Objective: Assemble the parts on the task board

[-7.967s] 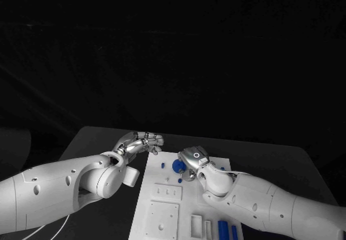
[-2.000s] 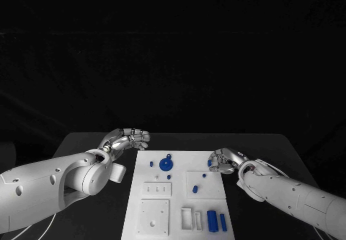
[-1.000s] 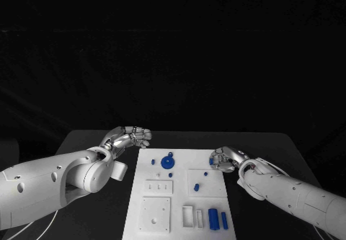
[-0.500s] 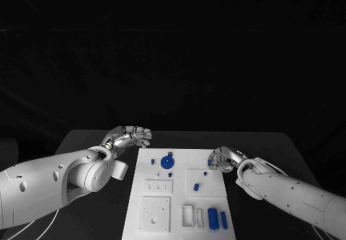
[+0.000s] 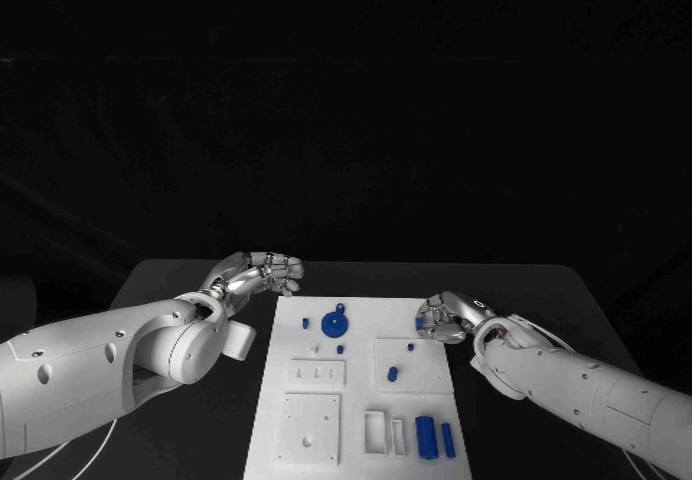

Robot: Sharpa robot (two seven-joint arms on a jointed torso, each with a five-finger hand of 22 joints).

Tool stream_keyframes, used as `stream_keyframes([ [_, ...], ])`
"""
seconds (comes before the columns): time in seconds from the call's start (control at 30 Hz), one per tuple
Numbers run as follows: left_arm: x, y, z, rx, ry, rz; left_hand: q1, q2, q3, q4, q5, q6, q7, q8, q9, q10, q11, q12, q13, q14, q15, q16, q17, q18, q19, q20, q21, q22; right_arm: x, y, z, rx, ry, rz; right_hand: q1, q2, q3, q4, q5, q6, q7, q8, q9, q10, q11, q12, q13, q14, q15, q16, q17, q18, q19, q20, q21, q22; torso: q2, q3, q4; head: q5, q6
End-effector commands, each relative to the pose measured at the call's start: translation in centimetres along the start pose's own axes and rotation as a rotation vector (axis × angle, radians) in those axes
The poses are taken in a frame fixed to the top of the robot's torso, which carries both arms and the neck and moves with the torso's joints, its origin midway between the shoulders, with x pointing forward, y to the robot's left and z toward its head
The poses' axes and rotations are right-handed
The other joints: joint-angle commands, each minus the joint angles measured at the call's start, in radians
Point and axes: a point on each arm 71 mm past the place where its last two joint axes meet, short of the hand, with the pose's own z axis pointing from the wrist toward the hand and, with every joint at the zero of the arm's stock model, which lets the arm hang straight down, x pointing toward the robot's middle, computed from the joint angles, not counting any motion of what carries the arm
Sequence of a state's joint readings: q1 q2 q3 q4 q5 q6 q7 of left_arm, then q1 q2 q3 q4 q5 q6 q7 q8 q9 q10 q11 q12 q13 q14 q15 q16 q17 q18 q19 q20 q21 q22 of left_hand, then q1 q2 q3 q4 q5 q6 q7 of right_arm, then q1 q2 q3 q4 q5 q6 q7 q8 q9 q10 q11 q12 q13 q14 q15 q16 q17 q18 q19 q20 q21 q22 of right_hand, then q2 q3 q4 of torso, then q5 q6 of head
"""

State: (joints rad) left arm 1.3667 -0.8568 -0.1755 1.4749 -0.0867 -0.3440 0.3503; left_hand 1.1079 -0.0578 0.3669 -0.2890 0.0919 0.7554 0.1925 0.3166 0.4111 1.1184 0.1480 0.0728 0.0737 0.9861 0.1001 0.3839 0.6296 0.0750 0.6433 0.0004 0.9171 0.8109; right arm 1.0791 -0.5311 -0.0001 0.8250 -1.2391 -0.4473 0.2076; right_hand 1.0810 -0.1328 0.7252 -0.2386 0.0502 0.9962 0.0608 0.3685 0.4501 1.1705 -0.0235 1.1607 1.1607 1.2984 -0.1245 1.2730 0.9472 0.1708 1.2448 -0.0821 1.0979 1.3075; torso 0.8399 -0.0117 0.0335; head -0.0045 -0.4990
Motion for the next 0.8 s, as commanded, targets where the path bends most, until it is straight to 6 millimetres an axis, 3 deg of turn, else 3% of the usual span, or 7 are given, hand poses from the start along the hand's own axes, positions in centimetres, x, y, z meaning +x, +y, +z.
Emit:
stream_keyframes([
  [0.03,0.2,-0.1,0.0,0.005,0.013,0.000,0.000,-0.003,-0.006,0.001,-0.001,0.004,0.007,-0.001,-0.001,-0.003,0.000,-0.002,-0.001,0.004,0.000,-0.005,0.001,0.012,-0.007,0.000,-0.006,-0.001,0.0,0.3,-0.1,-0.004,-0.012,-0.005,0.009,0.014,0.014,0.003,0.006,0.033,0.028,0.002,0.006,0.004,0.001,0.003,-0.002,0.001,-0.006,-0.004,0.001,0.091,-0.003,-0.002,0.002,0.015,-0.001,0.0008,-0.0014,0.001,0.002],
  [0.23,0.3,0.1,0.1,-0.024,0.032,0.029,-0.012,0.005,-0.008,0.003,-0.002,0.018,0.001,0.007,0.002,0.023,-0.004,0.012,0.005,0.008,-0.001,-0.006,0.005,0.011,-0.006,0.000,-0.003,0.000,-0.7,1.4,0.0,-0.006,-0.029,0.005,0.010,0.010,0.042,0.008,0.019,0.041,0.027,0.003,0.007,0.011,0.000,0.008,0.004,0.003,-0.006,-0.005,0.002,0.091,-0.001,0.000,0.002,0.015,-0.002,0.0012,-0.0022,0.003,0.006],
  [0.5,1.0,1.0,0.4,-0.132,0.123,0.126,-0.108,0.015,-0.030,0.032,-0.015,0.092,-0.032,0.039,0.015,0.128,-0.053,0.058,0.032,0.051,-0.022,0.015,0.033,0.013,0.011,-0.017,0.011,0.006,-2.6,4.2,0.8,-0.056,-0.011,0.005,0.002,0.005,0.061,0.001,0.050,0.048,0.024,0.002,0.010,0.021,-0.003,0.017,0.013,0.005,-0.009,-0.005,0.004,0.091,0.007,-0.002,0.005,0.014,-0.008,0.0012,-0.0082,0.002,0.013],
  [0.63,1.7,1.5,0.8,-0.197,0.175,0.190,-0.177,0.006,-0.046,0.066,-0.035,0.138,-0.051,0.050,0.018,0.203,-0.089,0.092,0.061,0.108,-0.057,0.074,0.073,0.022,0.056,-0.047,0.051,0.023,-3.3,5.6,1.1,-0.076,0.019,-0.012,0.000,0.006,0.063,-0.001,0.058,0.048,0.024,0.001,0.011,0.021,-0.004,0.019,0.015,0.006,-0.010,-0.005,0.005,0.091,0.008,-0.004,0.005,0.013,-0.020,-0.0016,-0.0142,0.004,0.017],
  [0.8,2.7,2.0,1.4,-0.255,0.195,0.246,-0.202,0.004,-0.052,0.078,-0.036,0.172,-0.067,0.050,0.020,0.278,-0.124,0.132,0.113,0.151,-0.098,0.167,0.132,0.031,0.102,-0.084,0.111,0.053,-3.2,8.3,1.3,-0.108,0.076,-0.053,-0.004,0.006,0.062,-0.002,0.057,0.049,0.024,0.001,0.011,0.022,-0.004,0.019,0.015,0.006,-0.010,-0.005,0.005,0.091,0.009,-0.004,0.005,0.013,-0.036,-0.0040,-0.0206,0.011,0.019],
])
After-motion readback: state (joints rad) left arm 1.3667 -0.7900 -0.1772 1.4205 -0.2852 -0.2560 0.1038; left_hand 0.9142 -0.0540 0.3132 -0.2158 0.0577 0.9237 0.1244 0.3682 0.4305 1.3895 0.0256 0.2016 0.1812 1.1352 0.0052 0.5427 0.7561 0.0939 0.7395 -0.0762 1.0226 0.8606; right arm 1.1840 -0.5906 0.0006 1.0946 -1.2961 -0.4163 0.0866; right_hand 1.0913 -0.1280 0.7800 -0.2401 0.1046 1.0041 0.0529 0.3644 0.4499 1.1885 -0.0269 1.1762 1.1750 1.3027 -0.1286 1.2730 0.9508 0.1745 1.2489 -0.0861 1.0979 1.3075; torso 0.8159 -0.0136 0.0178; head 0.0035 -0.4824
